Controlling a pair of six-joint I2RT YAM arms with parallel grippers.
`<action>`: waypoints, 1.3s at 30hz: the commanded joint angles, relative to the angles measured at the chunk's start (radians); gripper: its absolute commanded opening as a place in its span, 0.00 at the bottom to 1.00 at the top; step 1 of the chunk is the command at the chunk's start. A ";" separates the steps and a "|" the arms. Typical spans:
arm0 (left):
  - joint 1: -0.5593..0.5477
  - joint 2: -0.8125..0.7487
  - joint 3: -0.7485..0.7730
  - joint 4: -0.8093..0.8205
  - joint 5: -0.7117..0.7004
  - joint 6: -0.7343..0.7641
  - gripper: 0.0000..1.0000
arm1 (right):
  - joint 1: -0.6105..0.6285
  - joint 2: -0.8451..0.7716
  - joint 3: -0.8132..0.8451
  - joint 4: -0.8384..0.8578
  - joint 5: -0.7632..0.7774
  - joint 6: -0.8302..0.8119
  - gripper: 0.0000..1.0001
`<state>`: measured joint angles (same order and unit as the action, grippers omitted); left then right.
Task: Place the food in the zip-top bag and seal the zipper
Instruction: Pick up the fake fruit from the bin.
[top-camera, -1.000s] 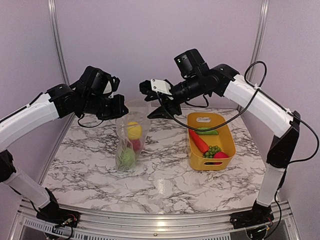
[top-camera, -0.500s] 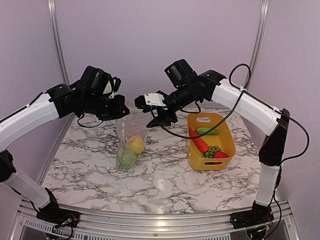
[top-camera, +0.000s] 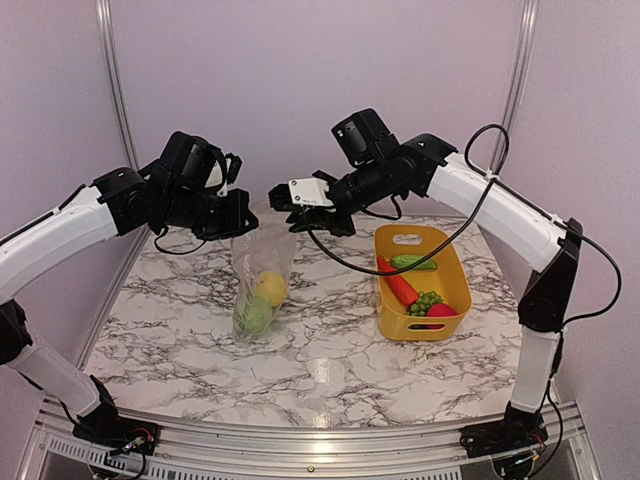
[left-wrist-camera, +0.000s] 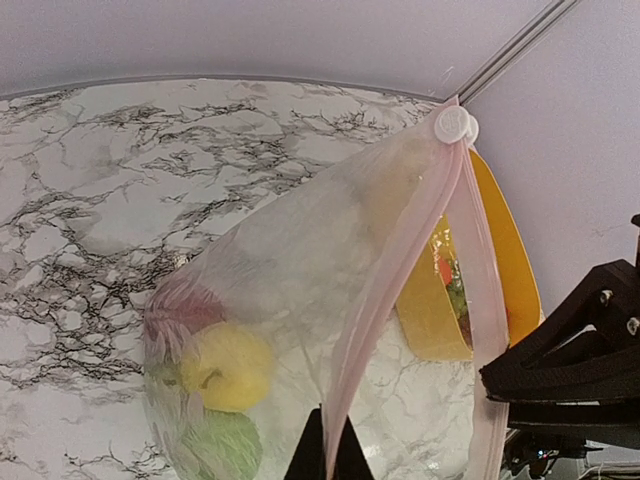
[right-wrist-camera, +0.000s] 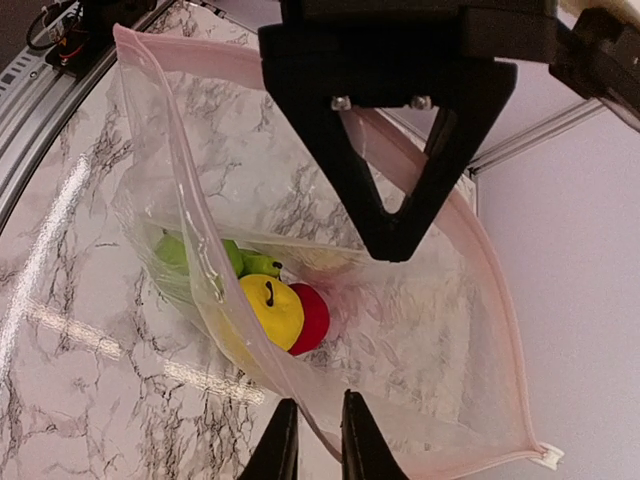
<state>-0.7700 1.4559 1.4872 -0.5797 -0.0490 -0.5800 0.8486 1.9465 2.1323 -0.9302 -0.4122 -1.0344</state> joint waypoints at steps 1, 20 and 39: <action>0.007 0.006 -0.004 0.023 0.010 0.014 0.00 | 0.008 -0.075 -0.018 0.024 0.015 -0.030 0.14; 0.015 0.010 0.013 0.012 -0.025 0.004 0.00 | -0.140 -0.276 -0.240 0.027 0.051 0.144 0.15; 0.016 -0.017 -0.033 0.018 -0.029 0.001 0.00 | -0.526 -0.266 -0.619 -0.130 0.122 0.073 0.19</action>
<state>-0.7589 1.4559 1.4654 -0.5713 -0.0631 -0.5800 0.3336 1.6474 1.5341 -0.9787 -0.3450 -0.9096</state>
